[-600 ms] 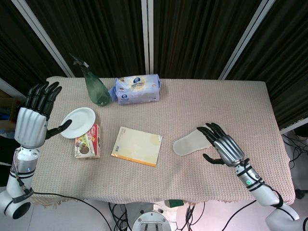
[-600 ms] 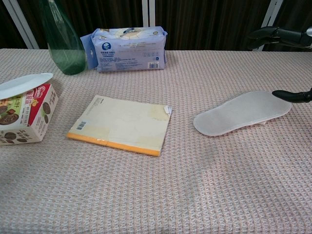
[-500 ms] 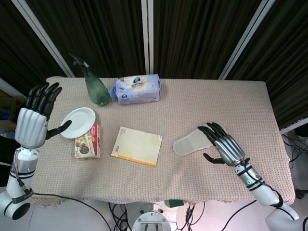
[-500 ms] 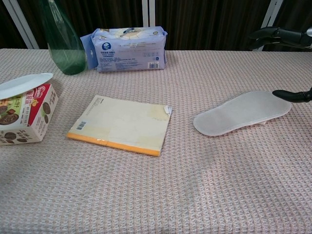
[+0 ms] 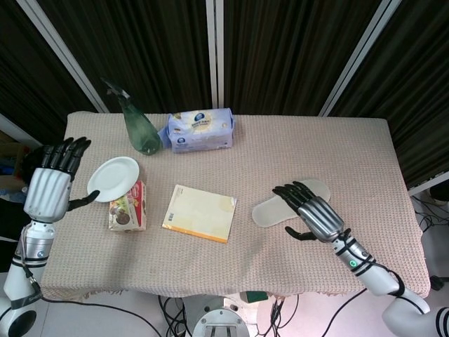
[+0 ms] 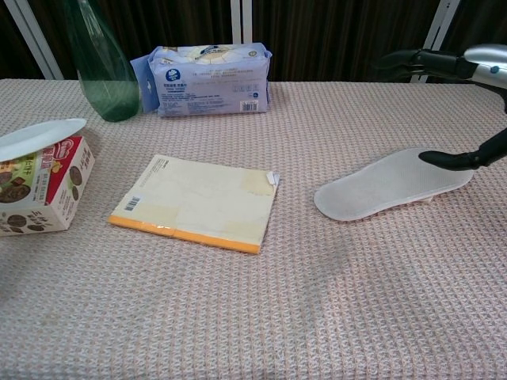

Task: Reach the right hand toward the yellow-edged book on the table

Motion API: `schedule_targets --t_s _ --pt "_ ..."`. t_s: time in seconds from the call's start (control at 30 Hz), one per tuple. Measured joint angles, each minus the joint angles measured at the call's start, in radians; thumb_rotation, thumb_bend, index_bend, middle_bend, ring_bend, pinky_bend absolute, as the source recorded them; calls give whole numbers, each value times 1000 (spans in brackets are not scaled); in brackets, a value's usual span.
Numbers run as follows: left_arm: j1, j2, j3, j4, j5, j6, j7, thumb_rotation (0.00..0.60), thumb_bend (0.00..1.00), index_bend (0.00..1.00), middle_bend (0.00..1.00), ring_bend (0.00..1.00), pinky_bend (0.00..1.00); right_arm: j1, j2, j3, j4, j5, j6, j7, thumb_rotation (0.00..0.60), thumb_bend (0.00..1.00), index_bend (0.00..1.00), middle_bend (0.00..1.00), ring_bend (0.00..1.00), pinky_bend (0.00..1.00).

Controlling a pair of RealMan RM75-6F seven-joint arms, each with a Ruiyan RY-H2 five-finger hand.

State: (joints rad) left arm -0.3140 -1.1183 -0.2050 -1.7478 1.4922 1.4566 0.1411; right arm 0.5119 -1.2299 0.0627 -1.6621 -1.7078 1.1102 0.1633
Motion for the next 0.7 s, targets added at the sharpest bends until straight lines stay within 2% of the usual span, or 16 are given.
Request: schedule_targets --t_s 0.03,0.07,0.1,0.13,0.23,0.43,0.53,0.7 --pt "6 1 7 -7 -12 -4 5 600 0 84 87 68 91 18 -3 4 -8 -7 -14 -11 600 308 0 0 409 671" --pt "13 1 13 -12 -22 -5 8 600 0 84 87 68 91 43 -8 11 -18 -17 -35 -28 600 309 0 0 468 783" --pt "21 -1 20 -14 -31 -5 12 600 0 84 87 68 91 62 -15 16 -24 -24 -51 -43 600 320 0 0 519 876" --pt "26 -5 24 -14 -36 -3 14 600 0 84 87 68 91 82 -25 23 -29 -31 -64 -60 600 355 0 0 542 912" --pt "35 -13 33 -11 -47 0 22 600 0 84 87 68 91 144 -77 42 -37 -49 -103 -117 600 524 0 0 546 939" --pt "45 -24 38 0 -62 7 40 600 0 84 87 68 91 219 -229 57 -7 -96 -122 -147 600 708 0 0 539 941" --pt "48 -28 38 7 -77 7 52 600 0 84 87 68 91 234 -305 52 39 -130 -82 -145 600 798 0 0 537 941" --pt "51 -28 41 13 -118 -16 61 600 0 84 87 68 91 238 -419 37 143 -186 46 -145 600 909 0 0 530 940"
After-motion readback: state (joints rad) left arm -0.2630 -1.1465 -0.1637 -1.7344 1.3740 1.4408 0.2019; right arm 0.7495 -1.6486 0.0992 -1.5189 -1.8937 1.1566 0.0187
